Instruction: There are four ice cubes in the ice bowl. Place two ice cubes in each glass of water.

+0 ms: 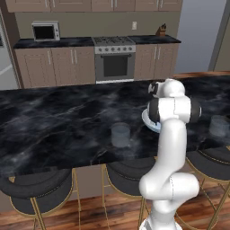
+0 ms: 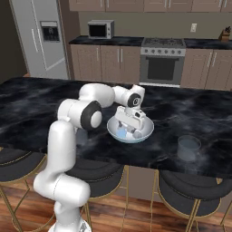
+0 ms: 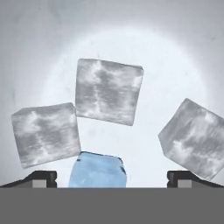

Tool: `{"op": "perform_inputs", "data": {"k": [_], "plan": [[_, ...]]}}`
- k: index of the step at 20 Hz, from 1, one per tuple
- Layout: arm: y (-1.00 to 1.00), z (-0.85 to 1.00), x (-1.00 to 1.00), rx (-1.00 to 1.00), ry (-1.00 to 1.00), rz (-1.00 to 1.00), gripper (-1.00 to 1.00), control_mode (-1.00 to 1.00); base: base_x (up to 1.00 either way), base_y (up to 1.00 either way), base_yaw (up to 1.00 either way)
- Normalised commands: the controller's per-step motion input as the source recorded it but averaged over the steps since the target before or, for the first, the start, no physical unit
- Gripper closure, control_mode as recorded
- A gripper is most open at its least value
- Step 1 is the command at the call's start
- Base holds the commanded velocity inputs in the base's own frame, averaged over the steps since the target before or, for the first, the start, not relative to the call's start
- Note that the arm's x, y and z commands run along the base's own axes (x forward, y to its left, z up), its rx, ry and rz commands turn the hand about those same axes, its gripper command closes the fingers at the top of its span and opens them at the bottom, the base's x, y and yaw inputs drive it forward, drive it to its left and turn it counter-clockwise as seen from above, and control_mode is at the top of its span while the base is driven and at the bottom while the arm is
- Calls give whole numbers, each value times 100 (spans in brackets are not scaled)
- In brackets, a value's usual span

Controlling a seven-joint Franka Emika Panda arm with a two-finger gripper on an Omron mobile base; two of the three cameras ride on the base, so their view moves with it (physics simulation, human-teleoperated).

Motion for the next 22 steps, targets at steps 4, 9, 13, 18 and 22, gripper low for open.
{"op": "perform_inputs", "data": {"k": [4,9,13,18,22], "plan": [[0,-15,0,3,0,0,-100,-100,0,0,0],[15,-4,-7,7,0,0,-100,-100,0,0,0],[8,0,-6,1,0,0,-100,-100,0,0,0],[3,-14,-6,0,2,0,-100,-100,0,0,0],[7,-26,2,0,3,0,-100,-100,0,0,0]]}}
